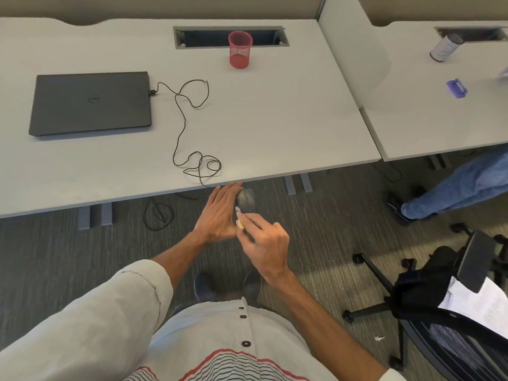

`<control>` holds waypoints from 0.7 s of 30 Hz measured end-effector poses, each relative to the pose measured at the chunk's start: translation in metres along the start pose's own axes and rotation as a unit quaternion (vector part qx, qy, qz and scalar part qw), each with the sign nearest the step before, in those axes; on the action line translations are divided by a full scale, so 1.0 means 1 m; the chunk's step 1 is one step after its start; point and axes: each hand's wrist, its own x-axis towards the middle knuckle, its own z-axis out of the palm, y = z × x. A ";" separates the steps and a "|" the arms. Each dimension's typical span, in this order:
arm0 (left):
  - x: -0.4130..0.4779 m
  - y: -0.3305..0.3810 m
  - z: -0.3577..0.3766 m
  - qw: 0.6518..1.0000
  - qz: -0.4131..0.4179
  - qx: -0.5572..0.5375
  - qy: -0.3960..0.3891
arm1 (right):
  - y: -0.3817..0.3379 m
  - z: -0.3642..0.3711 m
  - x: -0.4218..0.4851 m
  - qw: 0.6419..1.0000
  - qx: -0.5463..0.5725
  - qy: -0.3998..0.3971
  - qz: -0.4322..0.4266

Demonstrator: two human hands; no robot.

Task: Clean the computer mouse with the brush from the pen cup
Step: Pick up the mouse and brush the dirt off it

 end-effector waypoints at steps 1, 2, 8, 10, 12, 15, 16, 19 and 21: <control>0.000 0.000 0.000 1.000 -0.001 -0.002 0.004 | 0.003 -0.001 0.004 1.000 -0.004 0.008 0.010; 0.000 0.001 0.000 1.000 -0.001 -0.003 0.005 | 0.006 -0.002 0.009 1.000 -0.010 0.015 0.021; 0.002 0.001 0.000 1.000 -0.004 -0.008 0.006 | 0.010 0.003 0.020 1.000 -0.022 -0.006 0.020; 0.004 0.000 0.000 1.000 -0.005 -0.009 0.003 | 0.007 0.007 0.016 1.000 -0.008 -0.025 0.003; 0.005 -0.002 0.000 1.000 -0.003 -0.002 -0.004 | 0.004 0.011 0.011 0.999 0.002 -0.037 -0.012; 0.006 -0.004 -0.001 1.000 -0.003 -0.002 -0.005 | 0.003 0.012 0.008 0.999 0.015 -0.032 -0.016; 0.006 -0.004 -0.001 1.000 -0.005 -0.005 0.000 | 0.005 0.011 0.009 1.000 0.015 -0.023 -0.013; 0.006 -0.004 -0.002 1.000 -0.011 -0.018 0.013 | 0.012 0.008 0.020 1.000 0.009 0.008 0.011; 0.007 -0.003 -0.003 0.999 -0.017 -0.024 0.013 | 0.016 0.006 0.031 1.000 -0.002 0.018 0.022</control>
